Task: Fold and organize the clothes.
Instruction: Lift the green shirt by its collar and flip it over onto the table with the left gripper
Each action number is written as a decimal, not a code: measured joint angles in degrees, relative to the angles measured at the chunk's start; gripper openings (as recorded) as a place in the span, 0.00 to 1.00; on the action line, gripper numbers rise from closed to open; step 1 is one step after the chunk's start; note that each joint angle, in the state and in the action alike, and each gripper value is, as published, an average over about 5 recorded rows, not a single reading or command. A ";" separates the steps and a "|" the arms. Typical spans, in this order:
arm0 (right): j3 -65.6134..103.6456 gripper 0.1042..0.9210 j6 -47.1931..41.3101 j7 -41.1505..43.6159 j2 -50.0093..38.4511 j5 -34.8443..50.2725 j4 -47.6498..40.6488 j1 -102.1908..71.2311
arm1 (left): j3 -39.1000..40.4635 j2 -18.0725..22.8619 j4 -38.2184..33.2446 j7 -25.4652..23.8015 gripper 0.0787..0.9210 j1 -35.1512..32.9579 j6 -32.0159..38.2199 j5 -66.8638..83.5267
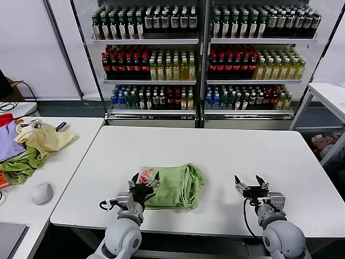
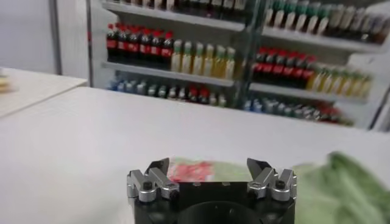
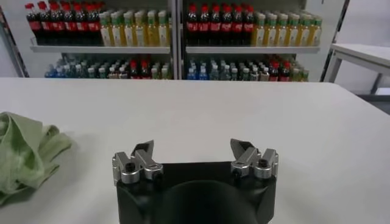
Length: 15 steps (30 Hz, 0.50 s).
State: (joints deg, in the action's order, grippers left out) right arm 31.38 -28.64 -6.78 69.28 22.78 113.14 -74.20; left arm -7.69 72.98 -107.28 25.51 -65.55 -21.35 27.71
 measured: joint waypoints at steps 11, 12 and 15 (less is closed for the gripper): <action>0.51 0.88 -0.04 0.04 -0.07 -0.01 0.68 -0.29 | -0.63 -1.26 1.14 1.63 0.65 -0.56 -4.97 -0.30; 0.51 0.88 -0.06 0.04 -0.07 -0.01 0.72 -0.25 | -0.73 -1.38 1.05 1.60 0.62 -0.67 -5.32 0.31; 0.52 0.88 -0.16 0.05 -0.09 -0.01 0.77 -0.06 | -1.15 -1.70 0.66 1.36 0.52 -0.93 -6.18 2.52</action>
State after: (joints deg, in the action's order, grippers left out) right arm 31.90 -28.79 -6.73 69.20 22.77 113.91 -74.25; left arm -8.84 71.28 -106.62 26.87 -66.49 -27.53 30.23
